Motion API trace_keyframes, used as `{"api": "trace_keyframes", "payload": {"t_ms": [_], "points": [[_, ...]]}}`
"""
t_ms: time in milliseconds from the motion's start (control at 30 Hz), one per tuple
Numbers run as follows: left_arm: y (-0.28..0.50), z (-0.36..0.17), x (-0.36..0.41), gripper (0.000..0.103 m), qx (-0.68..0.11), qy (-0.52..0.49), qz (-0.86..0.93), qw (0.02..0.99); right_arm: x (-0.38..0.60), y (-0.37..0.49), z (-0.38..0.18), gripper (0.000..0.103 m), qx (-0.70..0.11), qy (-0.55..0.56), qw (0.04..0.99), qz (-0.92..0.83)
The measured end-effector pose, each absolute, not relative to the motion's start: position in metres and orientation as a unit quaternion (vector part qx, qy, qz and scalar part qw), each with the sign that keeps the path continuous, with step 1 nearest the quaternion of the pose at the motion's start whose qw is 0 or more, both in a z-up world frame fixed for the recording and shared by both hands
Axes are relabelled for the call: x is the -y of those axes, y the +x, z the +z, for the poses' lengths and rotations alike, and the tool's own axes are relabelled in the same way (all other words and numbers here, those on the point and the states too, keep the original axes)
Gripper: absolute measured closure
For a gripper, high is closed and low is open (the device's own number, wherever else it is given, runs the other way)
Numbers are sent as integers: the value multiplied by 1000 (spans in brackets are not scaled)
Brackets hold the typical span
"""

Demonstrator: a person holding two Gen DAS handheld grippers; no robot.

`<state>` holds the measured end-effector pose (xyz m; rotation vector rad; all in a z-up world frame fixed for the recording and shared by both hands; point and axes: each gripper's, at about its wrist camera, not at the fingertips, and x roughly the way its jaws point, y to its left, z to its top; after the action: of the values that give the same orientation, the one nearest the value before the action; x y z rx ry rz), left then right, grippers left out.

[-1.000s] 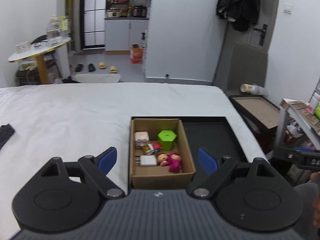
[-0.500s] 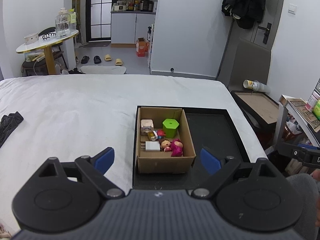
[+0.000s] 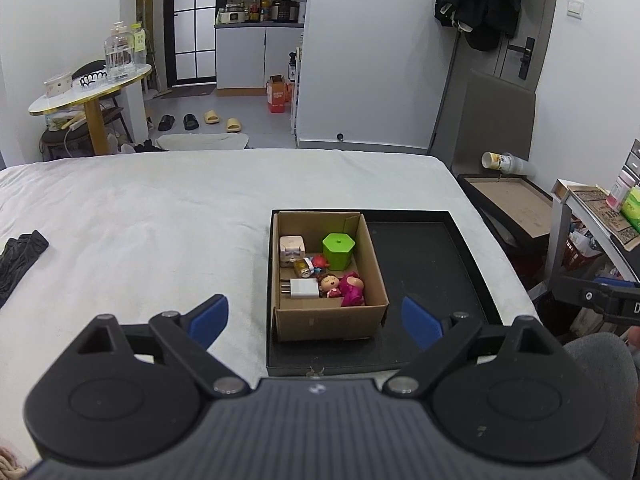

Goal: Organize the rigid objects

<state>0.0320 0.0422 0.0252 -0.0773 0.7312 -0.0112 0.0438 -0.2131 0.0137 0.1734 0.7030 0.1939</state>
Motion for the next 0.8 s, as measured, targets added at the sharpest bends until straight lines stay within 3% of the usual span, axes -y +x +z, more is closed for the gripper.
{"api": "trace_keyframes", "payload": {"t_ms": [800], "points": [[31, 26, -39, 10, -361, -34, -15, 932, 210, 41, 12, 0, -346, 85, 929, 103]]}}
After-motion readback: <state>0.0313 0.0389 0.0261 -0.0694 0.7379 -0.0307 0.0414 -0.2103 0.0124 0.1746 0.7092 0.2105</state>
